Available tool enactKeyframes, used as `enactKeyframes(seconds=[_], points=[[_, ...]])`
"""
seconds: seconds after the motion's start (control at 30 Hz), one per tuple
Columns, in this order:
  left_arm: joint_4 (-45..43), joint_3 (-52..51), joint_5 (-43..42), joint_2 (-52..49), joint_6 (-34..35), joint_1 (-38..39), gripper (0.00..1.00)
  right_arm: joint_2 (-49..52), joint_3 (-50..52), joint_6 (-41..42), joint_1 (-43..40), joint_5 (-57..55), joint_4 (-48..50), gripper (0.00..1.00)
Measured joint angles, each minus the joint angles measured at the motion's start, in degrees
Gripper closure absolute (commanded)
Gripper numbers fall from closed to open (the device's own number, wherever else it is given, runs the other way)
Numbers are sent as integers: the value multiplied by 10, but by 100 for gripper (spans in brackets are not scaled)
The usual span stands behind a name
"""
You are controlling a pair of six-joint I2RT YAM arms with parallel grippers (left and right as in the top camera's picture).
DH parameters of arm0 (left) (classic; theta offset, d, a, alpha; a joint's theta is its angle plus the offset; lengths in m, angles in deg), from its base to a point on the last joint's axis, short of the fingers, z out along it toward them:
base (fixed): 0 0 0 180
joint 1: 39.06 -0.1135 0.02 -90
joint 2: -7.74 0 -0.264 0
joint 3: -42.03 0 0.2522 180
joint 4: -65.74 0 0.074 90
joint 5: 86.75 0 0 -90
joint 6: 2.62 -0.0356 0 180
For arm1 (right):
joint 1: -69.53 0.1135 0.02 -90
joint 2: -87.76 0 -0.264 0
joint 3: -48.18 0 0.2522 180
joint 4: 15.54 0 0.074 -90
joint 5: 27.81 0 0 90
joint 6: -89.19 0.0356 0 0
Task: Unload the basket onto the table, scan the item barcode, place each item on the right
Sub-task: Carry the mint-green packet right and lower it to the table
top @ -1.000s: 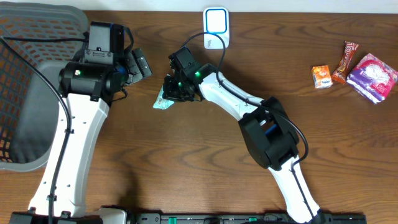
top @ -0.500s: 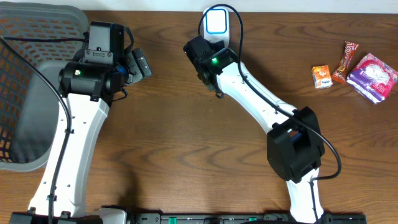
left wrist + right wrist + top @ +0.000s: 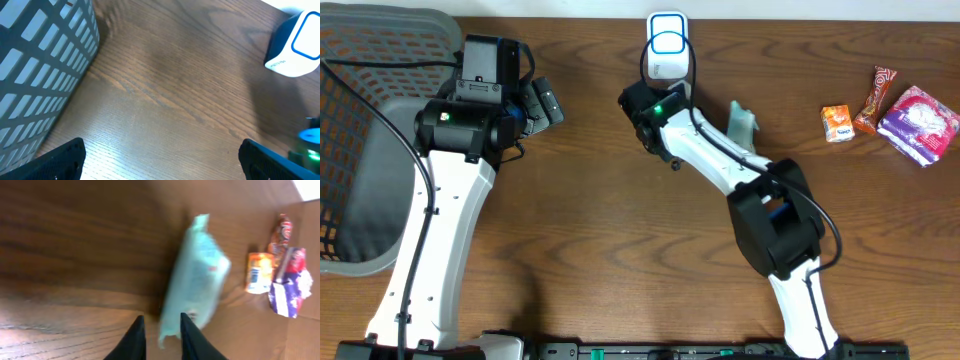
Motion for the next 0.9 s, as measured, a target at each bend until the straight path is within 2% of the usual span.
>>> enactKeyframes(seconds=[0.1,0.17,0.3,0.43,0.5,0.57,0.63,0.77,0.9], points=[[0,0,0,0,0,0,2,13,3,-2,0,24,-4,73],[0,0,0,0,0,0,2,14,3,0,-1,36,-15,64],[0,0,0,0,0,0,2,13,-12,7,-13,58,-38,63],[0,0,0,0,0,0,2,-5,-36,1,-59,115,-46,63],[0,0,0,0,0,0,2,-22,-45,-6,-94,165,-46,62],[0,0,0,0,0,0,2,-39,-52,-17,-134,238,-44,51],[0,0,0,0,0,0,2,-50,-56,-30,-172,313,-45,46],[0,0,0,0,0,0,2,-54,-56,-52,-255,475,-45,45],[0,0,0,0,0,0,2,-54,-35,-62,-304,600,-13,42]])
